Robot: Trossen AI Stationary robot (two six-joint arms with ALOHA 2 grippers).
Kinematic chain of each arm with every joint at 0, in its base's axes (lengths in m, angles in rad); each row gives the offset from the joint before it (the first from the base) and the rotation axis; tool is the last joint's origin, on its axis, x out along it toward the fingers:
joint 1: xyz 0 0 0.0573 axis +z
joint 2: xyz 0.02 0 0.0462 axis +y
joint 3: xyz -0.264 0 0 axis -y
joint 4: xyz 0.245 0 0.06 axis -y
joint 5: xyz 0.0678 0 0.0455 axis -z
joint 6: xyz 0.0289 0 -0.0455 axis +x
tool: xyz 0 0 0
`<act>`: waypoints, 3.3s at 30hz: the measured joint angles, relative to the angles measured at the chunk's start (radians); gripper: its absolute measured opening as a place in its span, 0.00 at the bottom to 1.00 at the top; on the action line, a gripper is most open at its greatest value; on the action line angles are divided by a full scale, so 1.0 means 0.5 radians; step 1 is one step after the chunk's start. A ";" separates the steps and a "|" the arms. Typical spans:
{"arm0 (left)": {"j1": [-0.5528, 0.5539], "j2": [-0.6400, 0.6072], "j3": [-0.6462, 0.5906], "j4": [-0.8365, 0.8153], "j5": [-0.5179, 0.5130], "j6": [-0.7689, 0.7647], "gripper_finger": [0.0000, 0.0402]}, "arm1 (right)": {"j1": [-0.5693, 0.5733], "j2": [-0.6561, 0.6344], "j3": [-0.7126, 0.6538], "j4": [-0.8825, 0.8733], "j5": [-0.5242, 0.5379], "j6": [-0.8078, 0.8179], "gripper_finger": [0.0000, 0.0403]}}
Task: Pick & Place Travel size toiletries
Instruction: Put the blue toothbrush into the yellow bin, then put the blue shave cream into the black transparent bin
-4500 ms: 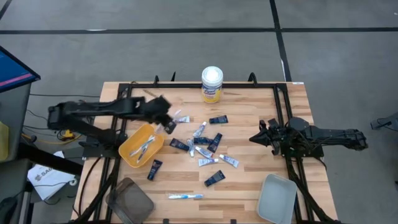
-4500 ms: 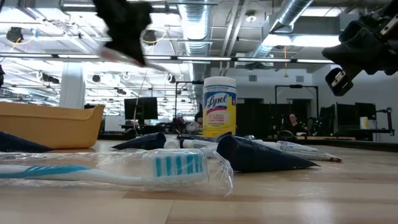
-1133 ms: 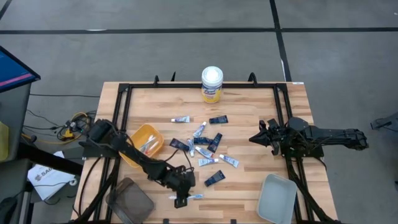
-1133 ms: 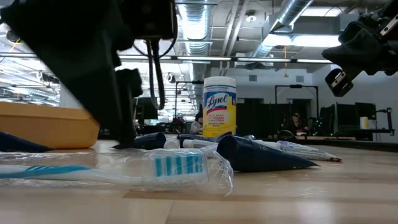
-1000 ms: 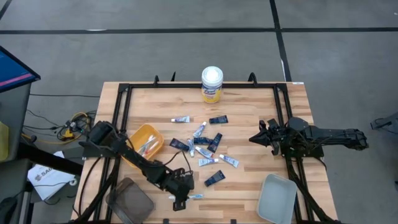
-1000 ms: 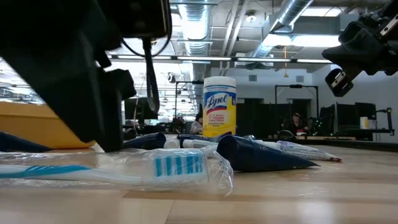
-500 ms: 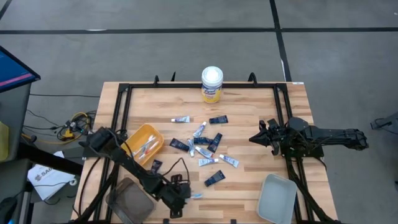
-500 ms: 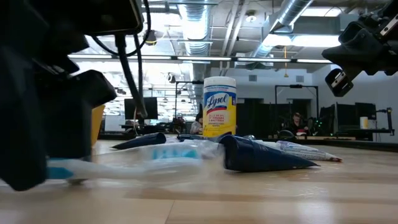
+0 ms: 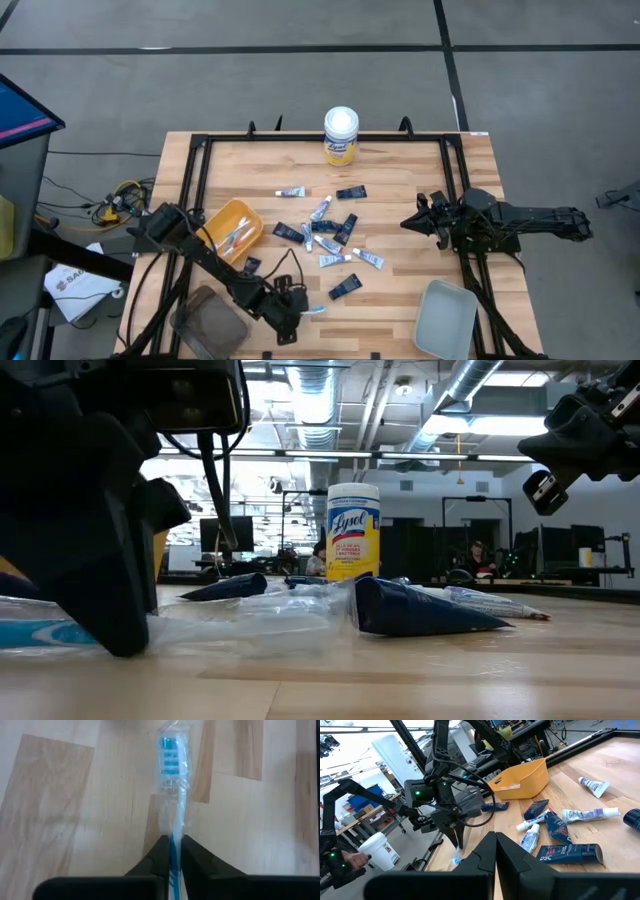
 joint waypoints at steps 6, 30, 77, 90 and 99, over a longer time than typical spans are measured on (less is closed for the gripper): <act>0.099 -0.166 -0.024 -0.091 -0.055 -0.021 0.08 | 0.000 0.000 0.000 -0.001 0.000 0.000 0.00; 0.333 -1.712 -0.355 -1.851 -0.355 -0.974 0.06 | 0.000 0.000 0.000 0.000 0.000 0.000 0.00; 0.494 -1.806 -0.633 -1.828 -0.429 -0.764 0.43 | 0.000 0.000 0.000 0.000 0.000 0.000 0.00; 0.494 -1.914 -0.183 -1.252 -0.478 -0.024 0.02 | 0.000 0.000 0.000 0.000 0.000 0.000 0.00; 0.689 -1.681 -0.184 -0.730 -0.477 0.548 0.00 | 0.000 0.000 0.000 0.000 0.000 0.000 0.00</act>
